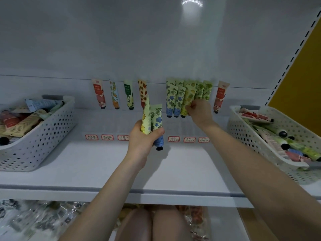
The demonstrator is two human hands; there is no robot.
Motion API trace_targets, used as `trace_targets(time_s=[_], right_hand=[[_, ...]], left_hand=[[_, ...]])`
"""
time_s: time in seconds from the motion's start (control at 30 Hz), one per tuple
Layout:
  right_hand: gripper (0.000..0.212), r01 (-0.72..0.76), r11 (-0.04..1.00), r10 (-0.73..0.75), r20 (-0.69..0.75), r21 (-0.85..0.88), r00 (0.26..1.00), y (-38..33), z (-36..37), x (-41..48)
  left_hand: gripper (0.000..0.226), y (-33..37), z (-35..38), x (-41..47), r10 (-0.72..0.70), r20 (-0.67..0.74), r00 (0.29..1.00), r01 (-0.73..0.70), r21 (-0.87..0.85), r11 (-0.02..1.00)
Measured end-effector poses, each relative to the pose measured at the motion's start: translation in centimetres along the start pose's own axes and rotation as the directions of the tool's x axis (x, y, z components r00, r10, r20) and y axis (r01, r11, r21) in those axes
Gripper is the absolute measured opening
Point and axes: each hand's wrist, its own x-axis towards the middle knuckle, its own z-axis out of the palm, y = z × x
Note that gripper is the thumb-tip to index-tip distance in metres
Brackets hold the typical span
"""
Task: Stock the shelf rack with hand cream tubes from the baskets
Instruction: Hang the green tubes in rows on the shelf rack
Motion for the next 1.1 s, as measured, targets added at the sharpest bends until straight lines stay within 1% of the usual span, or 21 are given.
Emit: trace_targets(time_s=[0.17, 0.23, 0.33, 0.4, 0.53, 0.83, 0.93, 1.0, 1.1], right_hand=[[0.024, 0.004, 0.999, -0.003, 0.018, -0.034, 1.0, -0.1, 0.0, 0.2], [0.031, 0.003, 0.999, -0.003, 0.019, -0.035, 1.0, 0.0, 0.1, 0.3], [0.043, 0.02, 0.994, -0.016, 0.04, -0.105, 0.999, -0.3, 0.1, 0.2], [0.045, 0.038, 0.987, -0.03, 0.052, -0.155, 0.998, -0.6, 0.0, 0.1], [0.045, 0.036, 0.981, -0.028, 0.041, -0.191, 0.999, -0.7, 0.0, 0.2], [0.042, -0.007, 0.998, 0.009, 0.034, -0.063, 0.999, -0.5, -0.2, 0.0], [0.033, -0.03, 0.999, 0.029, 0.052, 0.026, 0.998, -0.5, -0.9, -0.2], [0.026, -0.044, 0.998, 0.042, 0.05, 0.043, 0.998, -0.3, -1.8, -0.5], [0.021, 0.001, 0.995, 0.003, -0.038, 0.103, 0.999, -0.7, -3.4, -1.5]], left_hand=[[0.029, -0.4, 0.3, 0.1, 0.004, -0.001, 1.0, -0.004, -0.003, 1.0], [0.029, -0.4, 0.4, 0.1, 0.008, 0.0, 1.0, -0.008, -0.005, 1.0], [0.03, -0.4, 0.3, 0.2, 0.012, 0.004, 1.0, -0.012, -0.007, 1.0], [0.03, -0.5, 0.3, 0.1, 0.015, 0.007, 1.0, -0.015, -0.01, 1.0], [0.031, -0.4, 0.3, 0.0, 0.015, 0.007, 1.0, -0.015, -0.023, 1.0], [0.031, 0.0, 0.4, -0.4, 0.019, 0.029, 0.999, -0.017, -0.062, 0.998], [0.031, 0.4, 0.4, -0.6, 0.032, 0.04, 0.999, -0.03, -0.069, 0.997], [0.031, 0.6, 0.4, -0.7, 0.038, 0.046, 0.998, -0.035, -0.072, 0.997], [0.03, 1.0, 0.6, -1.1, 0.053, 0.05, 0.997, -0.049, -0.085, 0.995]])
